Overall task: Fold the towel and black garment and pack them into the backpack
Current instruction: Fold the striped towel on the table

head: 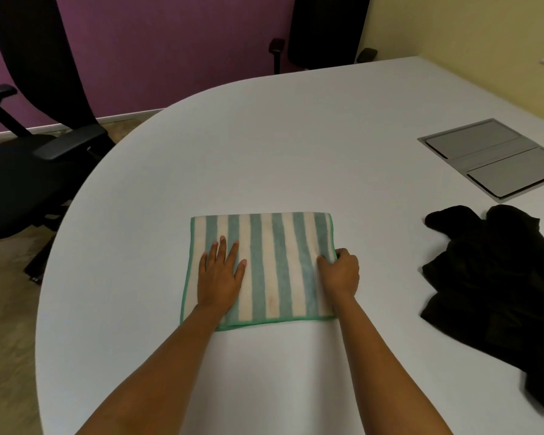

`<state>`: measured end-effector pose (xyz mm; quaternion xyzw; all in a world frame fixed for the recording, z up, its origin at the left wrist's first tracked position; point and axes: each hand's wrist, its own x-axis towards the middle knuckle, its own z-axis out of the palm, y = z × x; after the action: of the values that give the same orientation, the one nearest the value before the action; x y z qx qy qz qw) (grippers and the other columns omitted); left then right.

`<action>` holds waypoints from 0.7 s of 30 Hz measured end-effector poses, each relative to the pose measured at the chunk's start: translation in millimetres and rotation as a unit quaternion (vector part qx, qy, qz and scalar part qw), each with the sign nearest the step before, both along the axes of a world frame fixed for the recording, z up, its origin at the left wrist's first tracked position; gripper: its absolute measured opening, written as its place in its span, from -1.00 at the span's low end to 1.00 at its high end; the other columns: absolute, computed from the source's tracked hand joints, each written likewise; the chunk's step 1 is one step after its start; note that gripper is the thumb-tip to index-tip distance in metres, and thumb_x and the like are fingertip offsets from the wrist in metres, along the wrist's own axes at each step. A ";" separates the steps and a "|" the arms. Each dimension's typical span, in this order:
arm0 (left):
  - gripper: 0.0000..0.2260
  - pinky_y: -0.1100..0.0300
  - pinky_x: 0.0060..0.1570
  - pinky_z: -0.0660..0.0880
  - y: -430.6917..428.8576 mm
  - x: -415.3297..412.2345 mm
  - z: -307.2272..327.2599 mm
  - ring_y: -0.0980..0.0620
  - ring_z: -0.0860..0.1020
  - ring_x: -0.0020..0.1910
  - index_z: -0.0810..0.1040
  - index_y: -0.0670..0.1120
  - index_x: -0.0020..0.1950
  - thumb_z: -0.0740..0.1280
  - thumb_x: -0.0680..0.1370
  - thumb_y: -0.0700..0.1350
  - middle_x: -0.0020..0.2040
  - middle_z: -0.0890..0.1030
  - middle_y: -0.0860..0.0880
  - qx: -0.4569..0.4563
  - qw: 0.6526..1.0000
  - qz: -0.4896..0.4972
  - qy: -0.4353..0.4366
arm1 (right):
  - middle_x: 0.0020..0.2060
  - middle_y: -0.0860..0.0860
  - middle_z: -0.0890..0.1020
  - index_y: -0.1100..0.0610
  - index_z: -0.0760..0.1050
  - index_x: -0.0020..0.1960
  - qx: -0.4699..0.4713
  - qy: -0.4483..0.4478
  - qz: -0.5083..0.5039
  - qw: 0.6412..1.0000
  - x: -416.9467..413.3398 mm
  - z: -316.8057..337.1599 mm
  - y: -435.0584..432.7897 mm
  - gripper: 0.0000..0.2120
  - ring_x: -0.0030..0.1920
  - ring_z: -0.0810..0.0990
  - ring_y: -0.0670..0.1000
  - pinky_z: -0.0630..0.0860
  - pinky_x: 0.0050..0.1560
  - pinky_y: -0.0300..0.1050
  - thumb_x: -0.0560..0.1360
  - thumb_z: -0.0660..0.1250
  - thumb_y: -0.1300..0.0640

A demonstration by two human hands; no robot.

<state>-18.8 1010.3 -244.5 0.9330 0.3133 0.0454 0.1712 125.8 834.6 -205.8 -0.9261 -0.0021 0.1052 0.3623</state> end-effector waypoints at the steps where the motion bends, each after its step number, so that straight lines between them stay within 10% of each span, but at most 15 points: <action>1: -0.36 0.11 0.47 -0.20 0.5 0.5 1.4 0.00 -0.05 0.54 0.00 0.02 0.55 -0.26 0.52 0.25 0.56 -0.03 -0.06 -0.009 1.000 0.001 0.004 | 0.03 0.13 0.54 0.21 0.47 0.09 -0.001 -0.005 -0.001 1.000 -2.1 5.0 -0.6 -0.73 -0.06 0.56 0.12 0.51 -0.08 -0.03 0.48 0.32 0.06; 7: -0.55 0.11 0.47 0.06 3.3 7.3 32.9 -0.02 0.15 0.50 0.23 -0.04 0.50 0.13 0.63 0.06 0.53 0.15 -0.07 -0.188 0.976 0.072 -0.078 | 0.08 0.06 0.57 0.08 0.46 0.22 -0.028 -0.100 0.056 0.993 -32.3 58.0 24.5 -0.71 0.03 0.58 0.12 0.45 -0.03 -0.06 0.50 0.27 0.11; 15: -0.52 0.17 -0.07 0.56 36.5 13.4 101.9 -0.06 0.59 0.00 0.51 -0.12 0.24 0.07 0.60 0.21 0.08 0.61 -0.12 -0.559 0.737 0.239 -0.296 | 0.15 -0.03 0.60 0.00 0.44 0.32 0.113 -0.021 0.357 0.927 -106.5 107.3 96.7 -0.63 0.00 0.61 0.04 0.53 0.10 -0.02 0.52 0.28 0.08; 21: -0.72 0.08 0.01 0.47 50.5 1.0 89.3 -0.14 0.54 0.07 0.45 -0.11 0.29 0.12 0.63 -0.05 0.12 0.58 -0.15 -0.234 0.945 0.142 -0.182 | 0.18 -0.03 0.56 0.04 0.43 0.32 0.169 -0.057 0.334 0.926 -106.9 61.1 94.3 -0.69 0.08 0.54 -0.05 0.49 0.15 -0.09 0.59 0.20 0.08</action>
<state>-17.8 1060.8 -155.2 0.7886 0.4075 0.1634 0.4306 18.9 928.9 -144.7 -0.8011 -0.3495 0.1656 0.4567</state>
